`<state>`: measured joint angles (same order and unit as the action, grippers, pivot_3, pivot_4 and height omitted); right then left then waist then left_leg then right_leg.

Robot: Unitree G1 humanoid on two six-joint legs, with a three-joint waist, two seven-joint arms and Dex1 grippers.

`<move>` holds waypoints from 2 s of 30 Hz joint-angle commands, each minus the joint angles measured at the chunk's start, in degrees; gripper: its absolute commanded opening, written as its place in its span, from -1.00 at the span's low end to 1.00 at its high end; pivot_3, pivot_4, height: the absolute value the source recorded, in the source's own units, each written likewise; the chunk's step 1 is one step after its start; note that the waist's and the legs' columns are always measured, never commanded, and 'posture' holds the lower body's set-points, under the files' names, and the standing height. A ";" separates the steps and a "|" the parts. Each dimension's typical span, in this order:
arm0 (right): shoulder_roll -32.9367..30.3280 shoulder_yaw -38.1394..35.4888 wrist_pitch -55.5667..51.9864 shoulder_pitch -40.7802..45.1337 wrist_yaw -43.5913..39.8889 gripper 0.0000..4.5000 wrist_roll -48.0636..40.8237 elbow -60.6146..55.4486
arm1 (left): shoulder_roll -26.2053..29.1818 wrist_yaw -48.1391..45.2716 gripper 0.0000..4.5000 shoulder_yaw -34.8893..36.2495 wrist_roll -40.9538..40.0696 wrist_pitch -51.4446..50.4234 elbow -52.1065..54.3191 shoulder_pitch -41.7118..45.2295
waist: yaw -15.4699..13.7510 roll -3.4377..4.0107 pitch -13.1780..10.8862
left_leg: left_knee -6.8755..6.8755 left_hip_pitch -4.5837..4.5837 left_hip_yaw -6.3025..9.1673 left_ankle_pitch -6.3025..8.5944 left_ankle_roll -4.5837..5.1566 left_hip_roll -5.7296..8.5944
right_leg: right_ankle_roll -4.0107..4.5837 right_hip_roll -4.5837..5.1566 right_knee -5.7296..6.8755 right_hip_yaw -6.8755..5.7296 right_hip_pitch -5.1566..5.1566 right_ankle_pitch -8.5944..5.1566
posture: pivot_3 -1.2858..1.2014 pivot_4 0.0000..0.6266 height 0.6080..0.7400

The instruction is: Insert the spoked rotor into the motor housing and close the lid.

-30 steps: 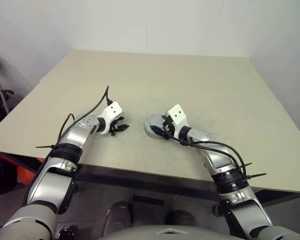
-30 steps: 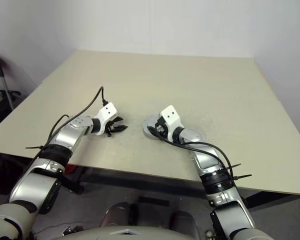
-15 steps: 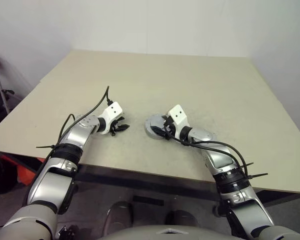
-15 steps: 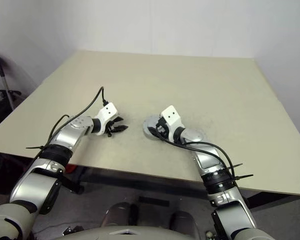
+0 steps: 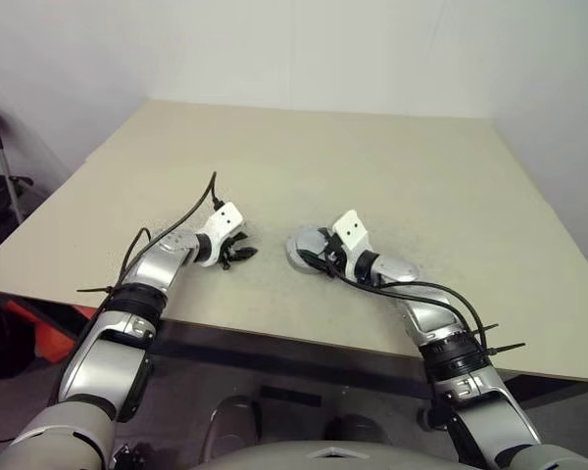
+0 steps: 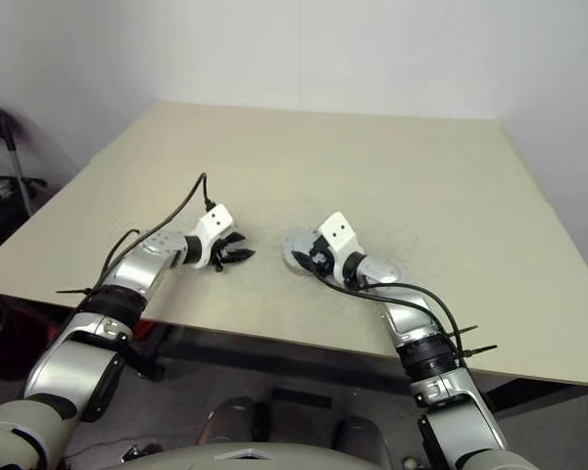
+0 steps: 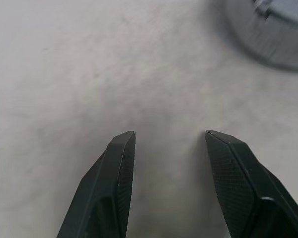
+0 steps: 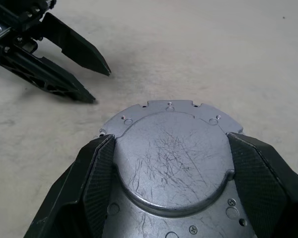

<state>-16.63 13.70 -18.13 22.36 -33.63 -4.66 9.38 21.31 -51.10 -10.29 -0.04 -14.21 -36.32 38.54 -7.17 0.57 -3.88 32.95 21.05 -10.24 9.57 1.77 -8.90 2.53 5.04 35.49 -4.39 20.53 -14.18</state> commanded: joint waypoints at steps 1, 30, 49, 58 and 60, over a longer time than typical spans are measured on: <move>-1.87 1.45 -1.81 -2.50 -0.68 0.38 2.66 4.93 | -1.53 0.27 0.07 2.96 -3.59 -3.84 3.98 2.40 | -0.01 -0.11 0.09 | 0.00 0.00 0.00 -0.01 -0.01 0.00 | 0.01 0.00 0.00 0.00 -0.01 0.00 | 0.03 -1.00 1.00; 0.13 -2.30 -8.67 -0.14 -1.13 0.38 -2.12 -0.52 | -1.06 1.43 0.07 1.60 -1.76 -2.55 4.02 1.36 | 0.07 -0.16 0.14 | -0.01 0.59 -0.01 0.18 0.21 0.01 | 0.28 0.00 -0.29 -0.04 0.34 0.17 | 0.03 -1.00 1.00; -1.27 -1.72 -9.59 -0.63 -0.50 0.38 -1.63 0.69 | -5.85 2.69 -0.02 8.00 -10.49 -13.60 6.83 4.33 | -0.13 -0.16 0.14 | -0.13 0.39 -0.01 0.15 0.15 0.03 | 0.26 0.00 -0.39 -0.03 0.13 0.18 | 0.03 -1.00 1.00; -1.26 -1.52 -9.41 -0.14 0.08 0.38 -1.42 1.34 | -10.57 3.53 -0.98 10.38 -17.37 -26.55 5.79 8.01 | 0.04 -0.10 0.18 | -0.22 0.26 -0.03 0.15 0.15 0.02 | 0.26 -0.01 -0.48 -0.03 0.03 0.18 | 0.03 -1.00 1.00; -1.30 -1.75 -9.39 -0.26 0.40 0.38 -1.43 1.22 | -10.27 4.17 -0.98 8.55 -15.99 -27.86 5.41 7.08 | 0.04 -0.10 0.18 | -0.22 0.27 -0.03 0.15 0.15 0.02 | 0.26 -0.02 -0.51 -0.03 0.03 0.17 | 0.03 -1.00 1.00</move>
<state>-16.75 11.56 -25.53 23.46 -34.64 -8.56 7.66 10.65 -47.26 -0.85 -16.49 -41.14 -31.17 45.61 -7.13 0.46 -3.70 32.72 21.32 -10.27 9.72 1.93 -8.88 2.79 5.03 34.96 -4.42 20.55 -14.00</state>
